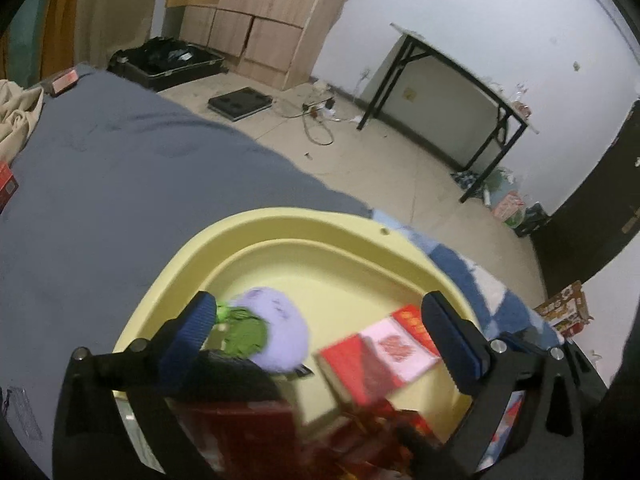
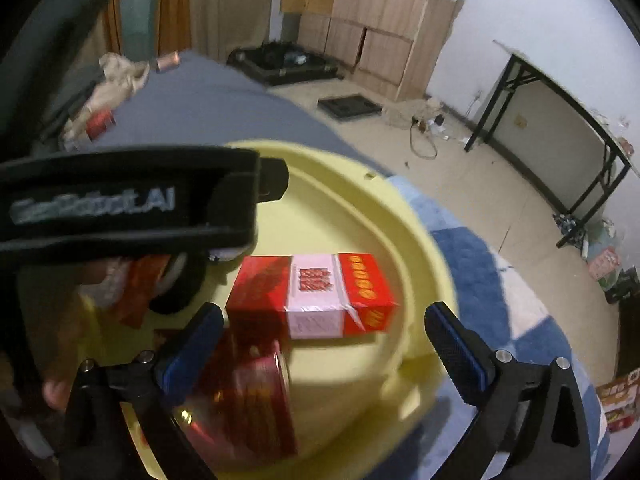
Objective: Organize rigid objects
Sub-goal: 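Move the right gripper to the silver tin on a red pack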
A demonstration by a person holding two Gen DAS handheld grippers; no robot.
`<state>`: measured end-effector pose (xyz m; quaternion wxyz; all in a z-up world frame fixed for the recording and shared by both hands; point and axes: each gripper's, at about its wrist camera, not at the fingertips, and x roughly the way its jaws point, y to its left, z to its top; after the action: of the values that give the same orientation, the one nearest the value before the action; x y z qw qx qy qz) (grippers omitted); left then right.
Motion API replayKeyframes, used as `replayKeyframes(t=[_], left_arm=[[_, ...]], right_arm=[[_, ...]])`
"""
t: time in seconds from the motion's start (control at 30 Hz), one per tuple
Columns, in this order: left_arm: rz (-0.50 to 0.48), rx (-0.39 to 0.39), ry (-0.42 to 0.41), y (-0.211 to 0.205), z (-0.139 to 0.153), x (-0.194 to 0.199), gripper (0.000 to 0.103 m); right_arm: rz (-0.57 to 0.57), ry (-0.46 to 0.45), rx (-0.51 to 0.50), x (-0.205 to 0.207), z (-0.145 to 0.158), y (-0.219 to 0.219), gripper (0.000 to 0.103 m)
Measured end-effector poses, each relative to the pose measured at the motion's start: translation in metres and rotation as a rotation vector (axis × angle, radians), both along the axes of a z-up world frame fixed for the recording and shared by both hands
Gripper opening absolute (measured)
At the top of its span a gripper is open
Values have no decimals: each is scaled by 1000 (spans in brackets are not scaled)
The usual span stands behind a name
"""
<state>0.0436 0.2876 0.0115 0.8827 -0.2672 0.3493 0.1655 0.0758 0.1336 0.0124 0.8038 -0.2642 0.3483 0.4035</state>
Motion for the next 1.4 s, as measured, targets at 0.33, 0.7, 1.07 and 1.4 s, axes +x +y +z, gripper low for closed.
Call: replayKeyframes(t=[0.33, 0.7, 1.07, 1.4], left_arm=[[-281, 110, -28, -95, 24, 26, 103], [-398, 151, -42, -179, 3, 61, 103], [-432, 170, 6, -203, -15, 75, 103], [-525, 215, 85, -222, -36, 109, 103]], right_arm=[[-331, -175, 174, -18, 62, -187, 103], [-441, -77, 198, 5, 34, -274, 103], [-319, -42, 167, 48, 2, -285, 103], [-242, -97, 121, 44, -22, -261, 103]])
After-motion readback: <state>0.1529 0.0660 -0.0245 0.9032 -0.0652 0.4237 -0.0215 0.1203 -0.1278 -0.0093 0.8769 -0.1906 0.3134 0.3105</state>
